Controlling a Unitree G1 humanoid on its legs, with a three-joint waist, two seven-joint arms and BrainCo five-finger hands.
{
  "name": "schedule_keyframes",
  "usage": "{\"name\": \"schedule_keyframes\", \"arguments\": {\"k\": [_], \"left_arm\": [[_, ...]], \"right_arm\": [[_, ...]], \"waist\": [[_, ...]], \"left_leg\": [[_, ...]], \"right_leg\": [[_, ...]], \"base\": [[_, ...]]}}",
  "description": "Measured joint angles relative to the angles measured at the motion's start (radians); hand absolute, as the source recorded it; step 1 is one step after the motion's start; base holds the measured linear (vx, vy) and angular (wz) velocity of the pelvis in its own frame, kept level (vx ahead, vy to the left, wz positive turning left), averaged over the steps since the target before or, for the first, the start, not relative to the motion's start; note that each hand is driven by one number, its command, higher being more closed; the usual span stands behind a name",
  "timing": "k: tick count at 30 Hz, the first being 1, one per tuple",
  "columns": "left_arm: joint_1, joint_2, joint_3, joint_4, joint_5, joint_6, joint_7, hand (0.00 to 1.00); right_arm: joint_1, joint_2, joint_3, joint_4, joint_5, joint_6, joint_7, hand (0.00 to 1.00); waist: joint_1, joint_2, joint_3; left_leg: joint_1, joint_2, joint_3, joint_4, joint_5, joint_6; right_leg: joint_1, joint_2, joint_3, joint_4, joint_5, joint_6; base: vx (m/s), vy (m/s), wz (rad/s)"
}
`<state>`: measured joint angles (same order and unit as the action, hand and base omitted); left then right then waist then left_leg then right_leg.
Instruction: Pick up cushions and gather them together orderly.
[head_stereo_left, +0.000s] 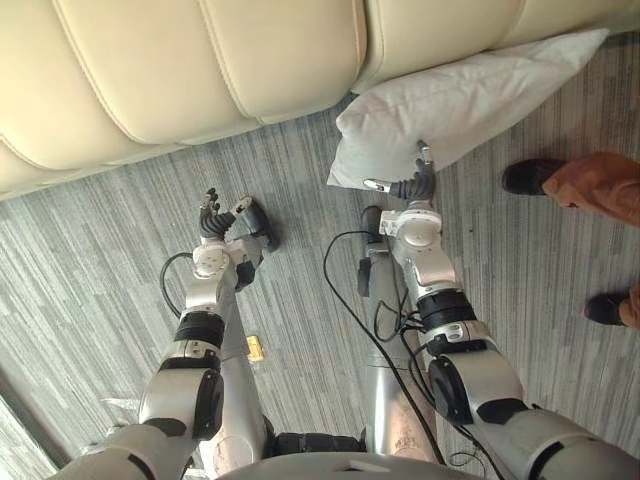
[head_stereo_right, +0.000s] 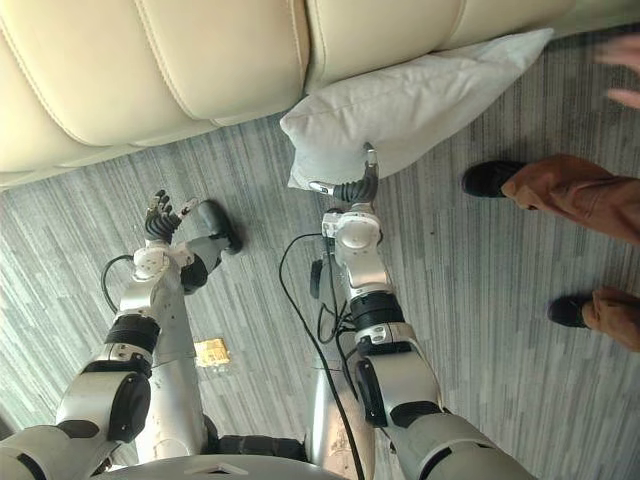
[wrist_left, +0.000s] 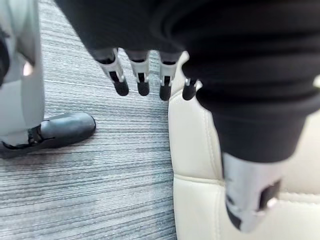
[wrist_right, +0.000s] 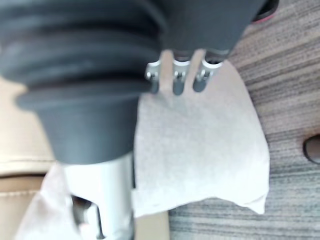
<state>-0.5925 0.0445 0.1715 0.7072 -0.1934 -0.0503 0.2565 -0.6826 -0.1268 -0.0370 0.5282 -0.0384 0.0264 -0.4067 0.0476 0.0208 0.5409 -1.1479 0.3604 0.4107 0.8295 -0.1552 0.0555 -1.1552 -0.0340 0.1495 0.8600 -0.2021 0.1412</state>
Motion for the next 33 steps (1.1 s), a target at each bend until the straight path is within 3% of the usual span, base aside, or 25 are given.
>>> {"name": "schedule_keyframes", "arguments": {"k": [7, 12, 13, 14, 15, 20, 23, 28, 33], "left_arm": [[0.042, -0.013, -0.02, -0.025, 0.002, 0.0, 0.0, 0.0], [0.132, -0.024, -0.038, -0.059, 0.013, 0.001, 0.0, 0.0], [0.16, -0.028, -0.048, -0.061, 0.019, -0.001, 0.0, 0.0], [0.232, -0.028, -0.064, -0.06, 0.031, -0.001, -0.001, 0.0], [0.274, -0.035, -0.067, -0.06, 0.043, -0.001, -0.001, 0.0], [0.348, -0.039, -0.097, -0.054, 0.076, 0.0, -0.005, 0.0], [0.385, -0.039, -0.103, -0.021, 0.101, 0.0, -0.023, 0.0], [0.488, -0.032, -0.11, 0.034, 0.141, 0.003, -0.049, 0.0], [0.566, -0.024, -0.114, 0.116, 0.199, 0.011, -0.082, 0.0]], "right_arm": [[0.042, 0.001, 0.048, -0.002, -0.038, -0.001, 0.001, 0.0], [0.141, 0.009, 0.078, -0.016, -0.104, 0.0, 0.015, 0.0], [0.167, 0.013, 0.085, -0.021, -0.119, -0.001, 0.016, 0.0], [0.233, 0.021, 0.102, -0.024, -0.13, -0.003, 0.018, 0.0], [0.27, 0.031, 0.113, -0.026, -0.154, -0.003, 0.029, 0.0], [0.395, 0.042, 0.111, -0.04, -0.171, -0.003, 0.04, 0.0], [0.479, 0.048, 0.103, -0.035, -0.197, -0.002, 0.067, 0.0], [0.59, 0.087, 0.062, 0.047, -0.203, -0.001, 0.098, 0.0], [0.686, 0.12, 0.013, 0.132, -0.204, 0.0, 0.131, 0.0]], "waist": [[0.002, 0.001, -0.002], [0.001, 0.0, -0.007], [0.002, -0.002, -0.036], [0.003, -0.003, -0.142], [0.001, -0.002, -0.163], [-0.002, -0.002, -0.213], [-0.01, -0.003, -0.214], [-0.016, -0.015, -0.268], [-0.02, -0.033, -0.367]], "left_leg": [[0.054, -0.009, -0.012, -0.023, 0.017, -0.009], [0.172, -0.034, -0.029, -0.093, 0.034, -0.021], [0.176, -0.037, -0.029, -0.102, 0.036, -0.023], [0.148, -0.039, -0.028, -0.114, 0.037, -0.025], [0.189, -0.048, -0.028, -0.135, 0.04, -0.031], [0.298, -0.064, -0.041, -0.179, 0.049, -0.04], [0.425, -0.091, -0.051, -0.232, 0.054, -0.047], [0.606, -0.124, -0.052, -0.313, 0.051, -0.066], [0.743, -0.146, -0.05, -0.405, 0.055, -0.079]], "right_leg": [[0.058, -0.004, -0.014, -0.008, -0.005, -0.009], [0.186, -0.021, -0.05, -0.05, -0.018, -0.03], [0.19, -0.021, -0.051, -0.058, -0.019, -0.033], [0.164, -0.021, -0.054, -0.072, -0.02, -0.035], [0.207, -0.024, -0.055, -0.096, -0.02, -0.035], [0.339, -0.034, -0.08, -0.158, -0.016, -0.028], [0.483, -0.052, -0.103, -0.218, -0.016, -0.027], [0.677, -0.068, -0.127, -0.314, -0.016, -0.027], [0.842, -0.074, -0.155, -0.449, 0.005, -0.035]], "base": [[0.05, -0.002, 0.08], [0.05, -0.041, 0.19], [0.07, -0.058, 0.04], [0.13, -0.036, 0.0], [0.12, -0.021, 0.01], [0.11, -0.018, 0.1], [0.12, -0.012, 0.24], [0.09, -0.01, 0.14], [0.09, 0.01, 0.07]]}}
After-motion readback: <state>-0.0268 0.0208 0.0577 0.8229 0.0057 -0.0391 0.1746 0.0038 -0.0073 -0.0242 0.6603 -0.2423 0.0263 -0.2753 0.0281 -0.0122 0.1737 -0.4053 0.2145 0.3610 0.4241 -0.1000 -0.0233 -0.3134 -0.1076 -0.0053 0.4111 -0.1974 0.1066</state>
